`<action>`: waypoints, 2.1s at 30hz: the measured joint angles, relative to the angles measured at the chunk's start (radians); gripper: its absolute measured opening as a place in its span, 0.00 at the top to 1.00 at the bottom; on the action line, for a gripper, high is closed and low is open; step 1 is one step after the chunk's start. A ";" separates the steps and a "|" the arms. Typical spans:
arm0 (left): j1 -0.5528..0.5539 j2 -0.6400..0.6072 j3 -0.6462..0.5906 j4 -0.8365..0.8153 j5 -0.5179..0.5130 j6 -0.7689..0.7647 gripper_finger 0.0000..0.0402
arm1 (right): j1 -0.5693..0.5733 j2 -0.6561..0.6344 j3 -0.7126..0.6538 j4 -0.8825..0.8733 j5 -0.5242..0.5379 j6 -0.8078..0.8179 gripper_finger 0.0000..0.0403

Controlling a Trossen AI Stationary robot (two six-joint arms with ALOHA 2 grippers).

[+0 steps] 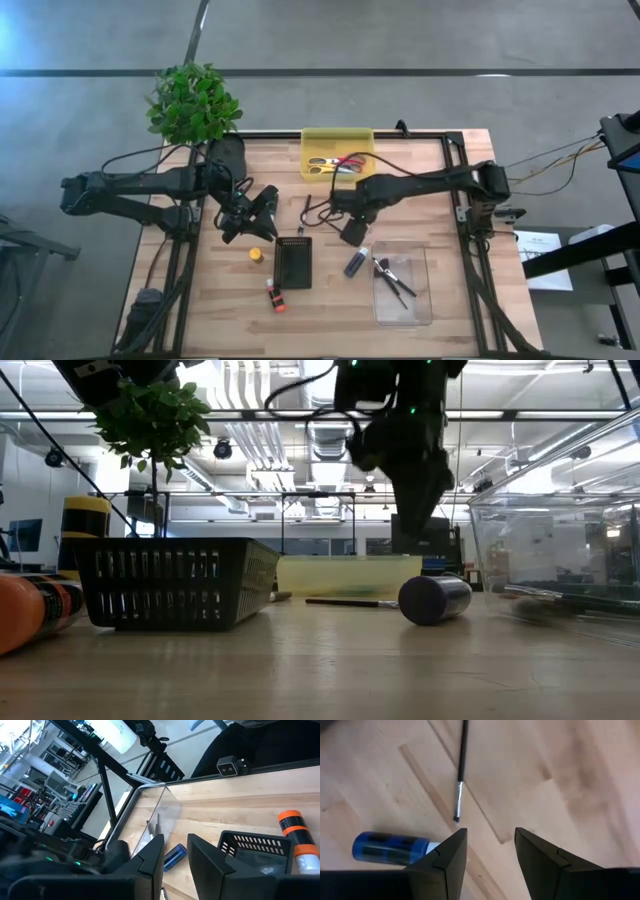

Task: Pick & Place Paint Supplies
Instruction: Put the eyeliner brush into the transparent bin

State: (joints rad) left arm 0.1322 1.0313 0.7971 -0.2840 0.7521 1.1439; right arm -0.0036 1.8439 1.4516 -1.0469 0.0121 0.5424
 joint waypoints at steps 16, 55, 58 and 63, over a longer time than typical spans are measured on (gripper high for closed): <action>0.000 0.000 0.000 -0.001 0.000 0.000 0.77 | 0.004 0.149 -0.020 0.056 -0.141 -0.033 0.59; 0.000 0.000 0.000 0.002 0.000 0.003 0.77 | 0.006 0.144 -0.138 0.302 -0.228 -0.071 0.98; 0.000 0.000 0.000 0.002 0.000 0.003 0.77 | 0.006 0.099 -0.137 0.290 -0.198 -0.068 0.98; 0.000 0.000 0.000 0.002 0.000 0.003 0.77 | 0.006 -0.033 -0.136 0.209 -0.047 -0.030 0.98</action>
State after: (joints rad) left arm 0.1326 1.0313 0.7971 -0.2821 0.7521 1.1469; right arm 0.0029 1.8104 1.3151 -0.8380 -0.0344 0.5125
